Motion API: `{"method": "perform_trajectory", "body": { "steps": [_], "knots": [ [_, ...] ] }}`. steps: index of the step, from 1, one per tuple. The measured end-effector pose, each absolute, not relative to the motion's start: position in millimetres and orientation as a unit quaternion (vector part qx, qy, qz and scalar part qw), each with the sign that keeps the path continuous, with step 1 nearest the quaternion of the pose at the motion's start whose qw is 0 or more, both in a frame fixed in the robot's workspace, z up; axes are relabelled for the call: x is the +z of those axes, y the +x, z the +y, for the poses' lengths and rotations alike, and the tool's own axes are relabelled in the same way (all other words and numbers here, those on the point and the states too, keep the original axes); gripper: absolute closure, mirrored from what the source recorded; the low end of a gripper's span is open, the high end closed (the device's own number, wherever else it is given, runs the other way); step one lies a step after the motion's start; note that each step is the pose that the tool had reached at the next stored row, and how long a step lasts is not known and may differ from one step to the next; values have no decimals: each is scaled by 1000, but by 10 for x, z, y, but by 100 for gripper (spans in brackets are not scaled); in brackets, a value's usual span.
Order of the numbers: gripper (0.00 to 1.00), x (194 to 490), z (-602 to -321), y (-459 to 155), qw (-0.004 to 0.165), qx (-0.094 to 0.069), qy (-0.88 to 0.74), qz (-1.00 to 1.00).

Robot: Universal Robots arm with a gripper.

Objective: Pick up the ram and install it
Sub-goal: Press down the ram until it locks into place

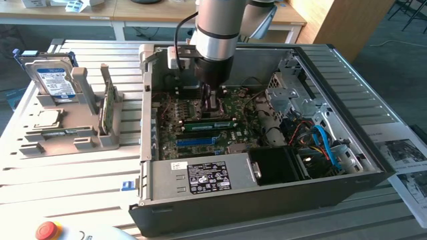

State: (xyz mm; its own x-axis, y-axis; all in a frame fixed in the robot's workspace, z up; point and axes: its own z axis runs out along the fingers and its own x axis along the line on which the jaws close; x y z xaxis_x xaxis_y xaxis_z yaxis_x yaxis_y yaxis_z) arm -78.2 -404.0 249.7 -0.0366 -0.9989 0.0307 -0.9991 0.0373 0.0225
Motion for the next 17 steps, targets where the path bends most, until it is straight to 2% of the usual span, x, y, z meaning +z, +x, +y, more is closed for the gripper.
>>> {"method": "perform_trajectory", "body": {
  "steps": [17],
  "knots": [
    [90,2746,-4040,-775,20,3,694,-720]
  ]
}}
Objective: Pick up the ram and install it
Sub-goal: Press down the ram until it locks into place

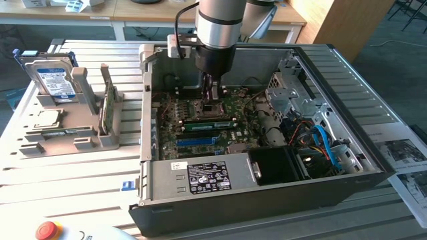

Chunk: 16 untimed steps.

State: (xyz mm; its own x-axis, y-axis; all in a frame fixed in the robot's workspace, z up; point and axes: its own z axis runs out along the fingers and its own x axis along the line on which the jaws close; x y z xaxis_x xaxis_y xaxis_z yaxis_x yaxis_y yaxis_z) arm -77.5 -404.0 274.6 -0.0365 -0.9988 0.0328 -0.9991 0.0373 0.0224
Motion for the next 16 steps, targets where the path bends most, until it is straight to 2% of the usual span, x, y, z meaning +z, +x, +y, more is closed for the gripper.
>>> {"method": "perform_trajectory", "body": {
  "steps": [16],
  "knots": [
    [90,3007,-4040,-771,21,5,694,-720]
  ]
}}
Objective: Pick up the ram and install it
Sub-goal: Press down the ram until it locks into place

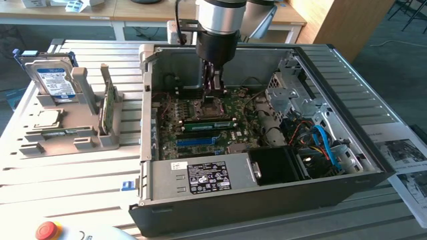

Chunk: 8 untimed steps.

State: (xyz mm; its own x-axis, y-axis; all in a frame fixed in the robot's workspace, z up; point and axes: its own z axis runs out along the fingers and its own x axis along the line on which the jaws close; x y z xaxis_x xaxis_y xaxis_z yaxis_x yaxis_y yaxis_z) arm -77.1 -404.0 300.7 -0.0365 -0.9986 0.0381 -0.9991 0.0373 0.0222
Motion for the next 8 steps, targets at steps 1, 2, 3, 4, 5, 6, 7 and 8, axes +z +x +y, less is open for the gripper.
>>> {"method": "perform_trajectory", "body": {
  "steps": [1,2,3,4,5,6,7,8],
  "knots": [
    [90,3025,-4040,-771,22,5,694,-720],
    [90,3040,-4040,-771,22,5,694,-720],
    [90,3054,-4040,-771,22,6,694,-720],
    [90,3067,-4040,-771,22,6,694,-720],
    [90,3080,-4040,-770,22,6,694,-720],
    [90,3094,-4040,-770,22,6,694,-720],
    [90,3108,-4040,-770,22,6,694,-720],
    [90,3120,-4040,-770,22,6,694,-720]
  ]
}}
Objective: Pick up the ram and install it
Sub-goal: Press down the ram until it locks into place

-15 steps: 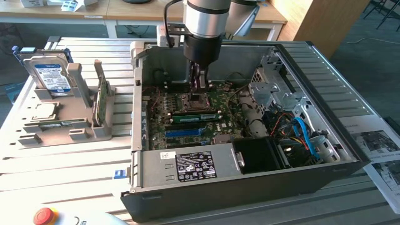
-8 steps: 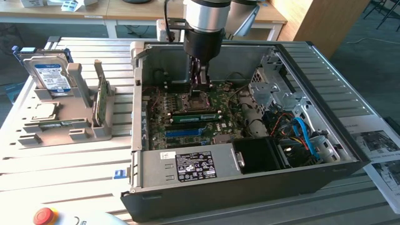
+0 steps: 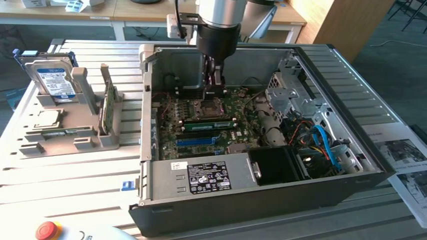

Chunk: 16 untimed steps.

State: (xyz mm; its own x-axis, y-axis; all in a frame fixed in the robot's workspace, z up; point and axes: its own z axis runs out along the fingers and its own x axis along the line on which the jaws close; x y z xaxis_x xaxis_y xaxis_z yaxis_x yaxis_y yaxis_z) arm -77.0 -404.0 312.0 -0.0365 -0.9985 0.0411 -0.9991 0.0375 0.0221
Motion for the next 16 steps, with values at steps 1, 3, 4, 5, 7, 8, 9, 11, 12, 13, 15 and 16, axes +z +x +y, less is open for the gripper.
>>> {"method": "perform_trajectory", "body": {
  "steps": [1,3,4,5,7,8,9,11,12,13,15,16],
  "knots": [
    [90,3133,-4040,-770,23,6,694,-720],
    [90,3162,-4040,-770,23,7,694,-720],
    [90,3176,-4040,-769,23,7,694,-720],
    [90,3190,-4040,-769,23,7,694,-720],
    [90,3219,-4040,-769,23,7,694,-720],
    [90,3232,-4040,-768,23,7,694,-720],
    [90,3245,-4040,-768,23,7,694,-720],
    [90,3269,-4040,-768,24,8,694,-720],
    [90,3280,-4040,-768,24,8,694,-720],
    [90,3286,-4040,-768,24,8,694,-720],
    [90,3285,-4040,-768,24,8,694,-720],
    [90,3285,-4040,-768,24,8,694,-720]
  ]
}}
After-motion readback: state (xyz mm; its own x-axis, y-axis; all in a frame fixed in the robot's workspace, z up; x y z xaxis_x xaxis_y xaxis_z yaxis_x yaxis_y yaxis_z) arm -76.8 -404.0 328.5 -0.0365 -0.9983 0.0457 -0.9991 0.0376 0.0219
